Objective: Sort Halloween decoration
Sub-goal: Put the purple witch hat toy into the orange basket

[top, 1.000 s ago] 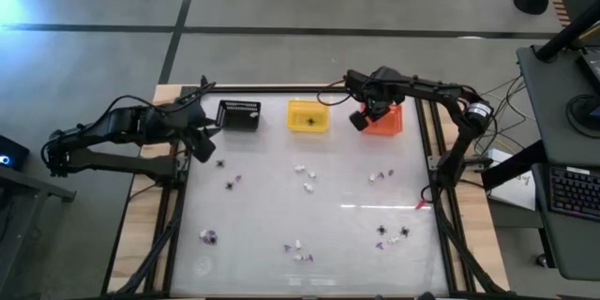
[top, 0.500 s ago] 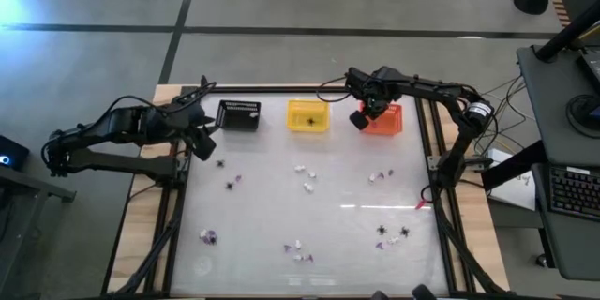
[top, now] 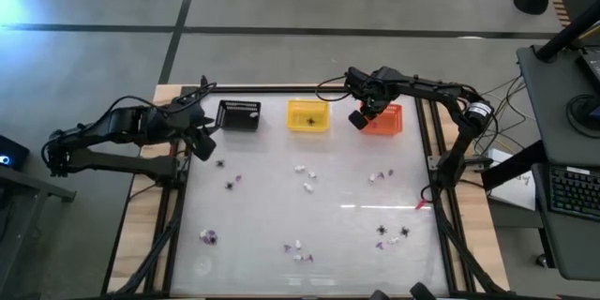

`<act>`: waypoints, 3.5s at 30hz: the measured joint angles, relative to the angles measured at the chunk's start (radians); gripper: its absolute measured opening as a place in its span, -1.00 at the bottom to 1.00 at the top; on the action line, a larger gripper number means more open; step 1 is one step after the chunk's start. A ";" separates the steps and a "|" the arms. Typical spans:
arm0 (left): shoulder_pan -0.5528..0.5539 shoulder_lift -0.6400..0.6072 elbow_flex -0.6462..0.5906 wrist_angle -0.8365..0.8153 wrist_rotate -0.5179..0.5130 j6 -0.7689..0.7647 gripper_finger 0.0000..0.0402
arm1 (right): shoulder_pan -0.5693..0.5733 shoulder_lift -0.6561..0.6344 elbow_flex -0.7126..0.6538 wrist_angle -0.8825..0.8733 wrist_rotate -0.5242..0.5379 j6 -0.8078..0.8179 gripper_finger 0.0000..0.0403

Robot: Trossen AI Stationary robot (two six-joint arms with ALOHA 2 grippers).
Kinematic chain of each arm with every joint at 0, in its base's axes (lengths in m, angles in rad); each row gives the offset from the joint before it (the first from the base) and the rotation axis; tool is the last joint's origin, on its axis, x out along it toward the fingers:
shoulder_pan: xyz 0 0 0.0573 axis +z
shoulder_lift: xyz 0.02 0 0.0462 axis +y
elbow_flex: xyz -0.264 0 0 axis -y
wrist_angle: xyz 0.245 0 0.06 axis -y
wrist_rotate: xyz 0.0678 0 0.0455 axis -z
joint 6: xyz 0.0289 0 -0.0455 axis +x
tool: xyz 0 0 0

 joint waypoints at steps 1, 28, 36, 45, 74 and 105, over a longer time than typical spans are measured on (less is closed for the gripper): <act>0.000 0.000 0.000 0.000 0.000 -0.007 -0.43 | 0.000 0.000 0.000 0.000 0.000 0.000 -0.66; -0.001 0.154 -0.168 -0.017 0.269 -0.308 -0.43 | 0.000 0.000 0.000 -0.001 0.000 0.027 -0.65; -0.008 0.198 -0.175 -0.008 0.301 -0.304 -0.43 | 0.001 0.000 0.000 -0.002 0.000 0.027 -0.65; -0.219 0.218 -0.182 -0.008 0.374 -0.375 -0.43 | 0.003 0.000 0.000 -0.086 0.000 0.097 -0.65; -1.037 0.471 -0.223 0.171 0.365 -0.795 -0.43 | 0.207 -0.353 0.000 -0.153 -0.062 0.472 -0.65; -1.043 0.712 -0.247 0.243 0.323 -0.740 -0.55 | 0.357 -0.376 0.000 -0.144 -0.053 0.572 -0.65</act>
